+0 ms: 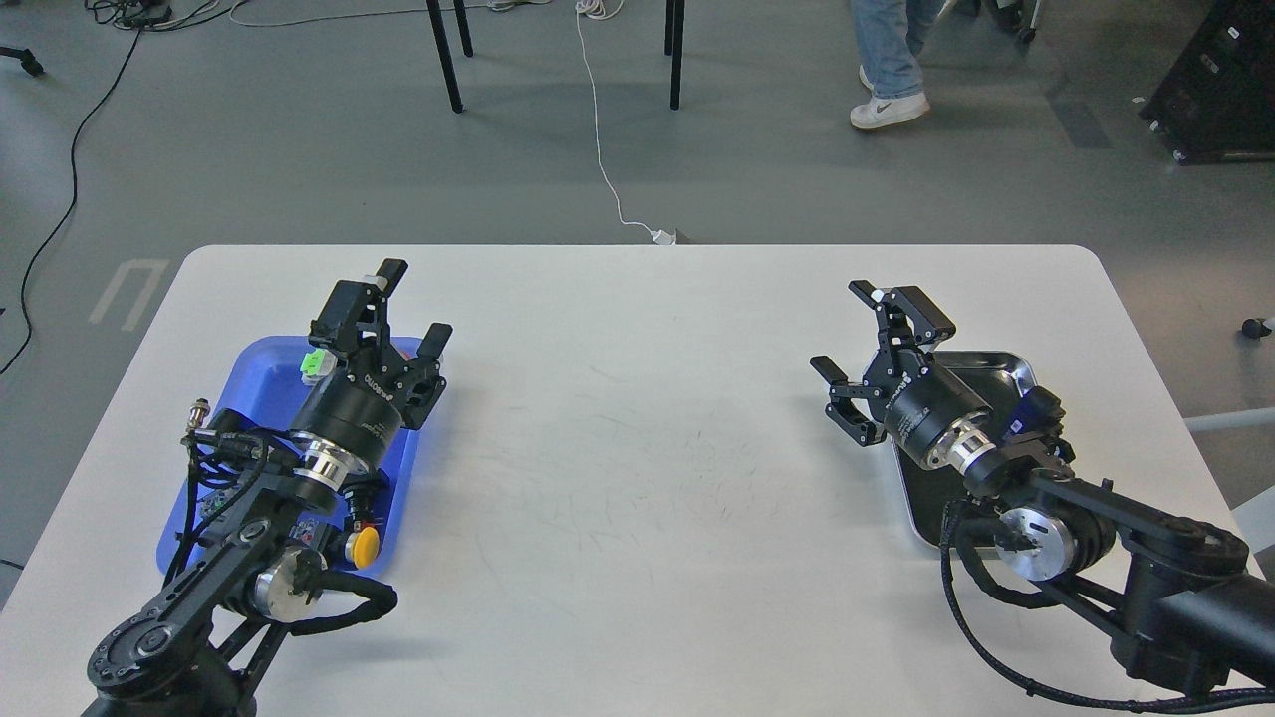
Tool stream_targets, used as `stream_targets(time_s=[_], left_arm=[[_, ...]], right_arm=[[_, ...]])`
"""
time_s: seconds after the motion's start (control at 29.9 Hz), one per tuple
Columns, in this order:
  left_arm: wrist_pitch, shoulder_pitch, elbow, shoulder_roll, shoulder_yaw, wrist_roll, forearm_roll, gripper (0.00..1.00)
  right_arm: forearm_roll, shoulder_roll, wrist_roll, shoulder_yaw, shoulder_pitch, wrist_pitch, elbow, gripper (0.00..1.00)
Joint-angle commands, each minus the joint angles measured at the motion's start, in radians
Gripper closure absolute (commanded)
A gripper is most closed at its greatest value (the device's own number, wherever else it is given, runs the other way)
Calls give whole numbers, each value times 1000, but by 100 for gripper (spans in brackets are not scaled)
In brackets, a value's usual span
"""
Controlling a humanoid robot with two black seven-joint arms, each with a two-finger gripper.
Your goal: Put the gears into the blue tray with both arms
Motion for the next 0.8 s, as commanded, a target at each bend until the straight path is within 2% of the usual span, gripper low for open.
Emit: stream_targets(time_s=[0.0, 0.5, 0.67, 0.77], left_arm=[[0, 2, 0, -10, 0, 3, 0, 2], [-2, -15, 7, 25, 10, 0, -3, 2], [-2, -17, -4, 37, 11, -3, -2, 2], [-2, -20, -12, 37, 11, -3, -2, 2]], right_arm=[[0, 2, 0, -2, 0, 0, 0, 1], [-14, -6, 0, -23, 20, 2, 3, 1], [-208, -100, 0, -113, 115, 2, 32, 1], [-339, -172, 0, -242, 248, 3, 55, 1]])
